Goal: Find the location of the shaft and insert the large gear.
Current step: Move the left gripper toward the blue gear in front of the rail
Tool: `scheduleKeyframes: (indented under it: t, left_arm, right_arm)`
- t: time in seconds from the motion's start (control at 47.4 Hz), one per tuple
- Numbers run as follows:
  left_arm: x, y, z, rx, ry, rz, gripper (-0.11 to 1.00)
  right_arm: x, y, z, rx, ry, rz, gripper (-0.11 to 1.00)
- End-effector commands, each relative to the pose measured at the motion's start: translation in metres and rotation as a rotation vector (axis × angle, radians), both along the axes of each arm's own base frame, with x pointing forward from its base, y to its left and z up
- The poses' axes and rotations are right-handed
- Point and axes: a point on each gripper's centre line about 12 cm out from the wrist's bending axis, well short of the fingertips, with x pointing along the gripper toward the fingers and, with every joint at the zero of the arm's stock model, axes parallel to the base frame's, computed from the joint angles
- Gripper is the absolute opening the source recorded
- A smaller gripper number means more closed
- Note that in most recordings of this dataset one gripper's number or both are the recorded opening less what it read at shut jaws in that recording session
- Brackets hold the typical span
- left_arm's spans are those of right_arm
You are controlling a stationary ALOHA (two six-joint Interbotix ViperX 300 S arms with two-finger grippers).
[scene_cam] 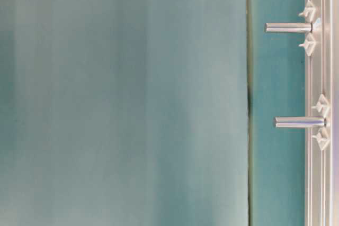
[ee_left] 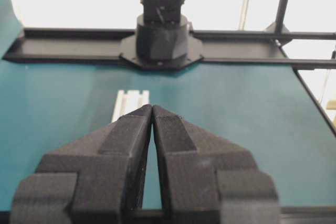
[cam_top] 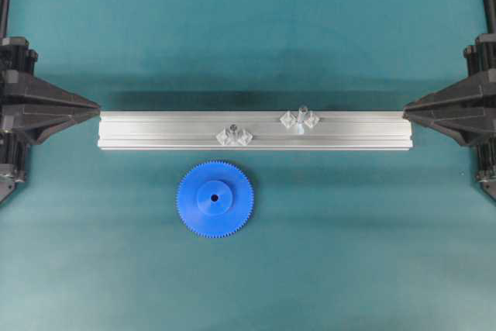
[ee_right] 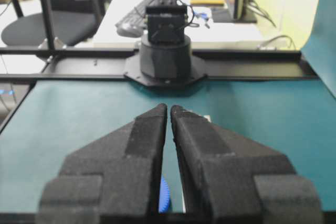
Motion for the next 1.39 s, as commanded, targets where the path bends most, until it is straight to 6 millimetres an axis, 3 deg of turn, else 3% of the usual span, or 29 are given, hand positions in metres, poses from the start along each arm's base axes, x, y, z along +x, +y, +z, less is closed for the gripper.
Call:
scheduleKeyframes:
  t: [0.0,0.063,0.127,0.275,0.739,1.373]
  left_arm:
    - [0.002,-0.001,-0.011,-0.003,0.045,-0.008,0.11]
    - [0.004,-0.001,-0.013,-0.008,0.064,-0.008,0.05]
    - [0.005,-0.001,-0.013,-0.01,0.071,-0.008,-0.02]
    - [0.005,-0.001,-0.013,-0.011,0.074,-0.008,-0.02]
    - [0.013,-0.001,-0.007,-0.011,0.184,-0.005,-0.02]
    - [0.052,-0.008,-0.018,-0.008,0.341,-0.032,-0.02]
  right_arm:
    - [0.002,-0.004,-0.004,0.003,0.017,-0.022,0.16]
    - [0.001,-0.009,-0.005,0.035,0.024,-0.046,0.15]
    - [0.0,-0.01,-0.006,0.049,0.037,-0.052,0.06]
    - [-0.004,-0.012,-0.007,0.056,0.052,-0.06,-0.02]
    - [-0.01,-0.012,-0.01,0.061,0.085,-0.062,-0.02]
    - [-0.01,-0.011,-0.017,0.065,0.154,-0.061,-0.02]
